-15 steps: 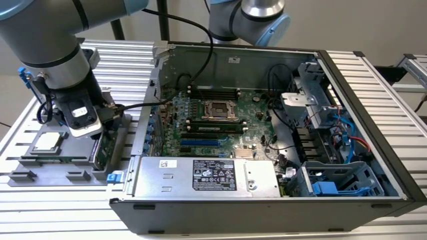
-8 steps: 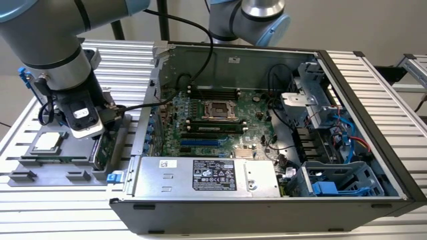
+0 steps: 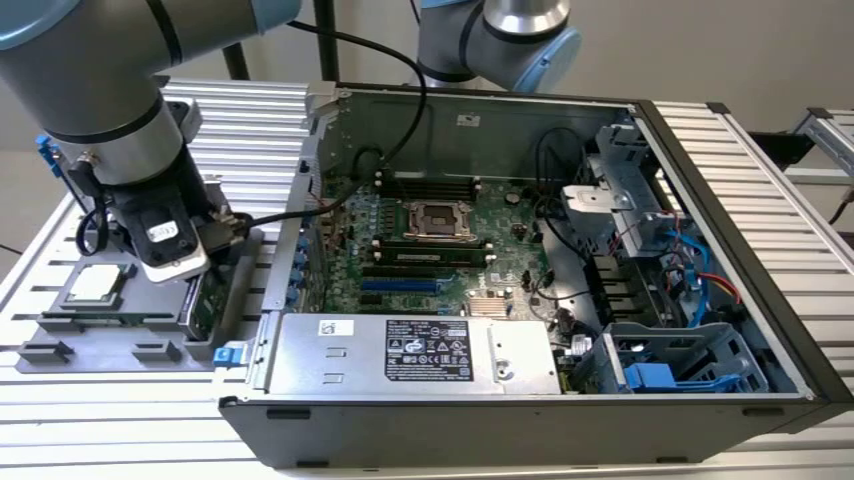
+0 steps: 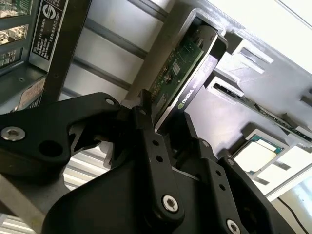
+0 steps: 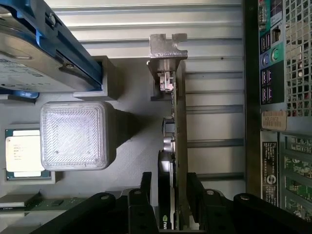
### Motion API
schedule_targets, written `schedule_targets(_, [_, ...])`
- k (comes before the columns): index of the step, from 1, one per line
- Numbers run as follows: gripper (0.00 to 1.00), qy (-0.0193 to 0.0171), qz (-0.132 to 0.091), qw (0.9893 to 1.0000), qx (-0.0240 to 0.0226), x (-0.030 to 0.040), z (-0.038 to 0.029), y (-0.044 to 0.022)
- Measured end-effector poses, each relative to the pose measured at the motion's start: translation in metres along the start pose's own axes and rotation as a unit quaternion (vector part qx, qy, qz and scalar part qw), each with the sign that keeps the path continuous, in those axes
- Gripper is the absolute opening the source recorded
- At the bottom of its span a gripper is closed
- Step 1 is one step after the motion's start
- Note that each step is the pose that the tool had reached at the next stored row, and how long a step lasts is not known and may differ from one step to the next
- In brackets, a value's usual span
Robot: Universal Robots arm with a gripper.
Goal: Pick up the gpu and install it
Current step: 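Pick up the gpu and move the gpu toward the slot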
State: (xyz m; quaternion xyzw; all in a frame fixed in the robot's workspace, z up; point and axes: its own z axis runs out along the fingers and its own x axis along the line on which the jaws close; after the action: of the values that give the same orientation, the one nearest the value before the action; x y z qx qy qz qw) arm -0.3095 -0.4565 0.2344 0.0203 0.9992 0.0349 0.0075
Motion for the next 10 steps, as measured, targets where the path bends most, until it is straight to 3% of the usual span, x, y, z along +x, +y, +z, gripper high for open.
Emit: schedule_targets(10, [1.00, 0.0000, 0.000, 1.0000, -0.0009, 0.0022, -0.0002, -0.0019])
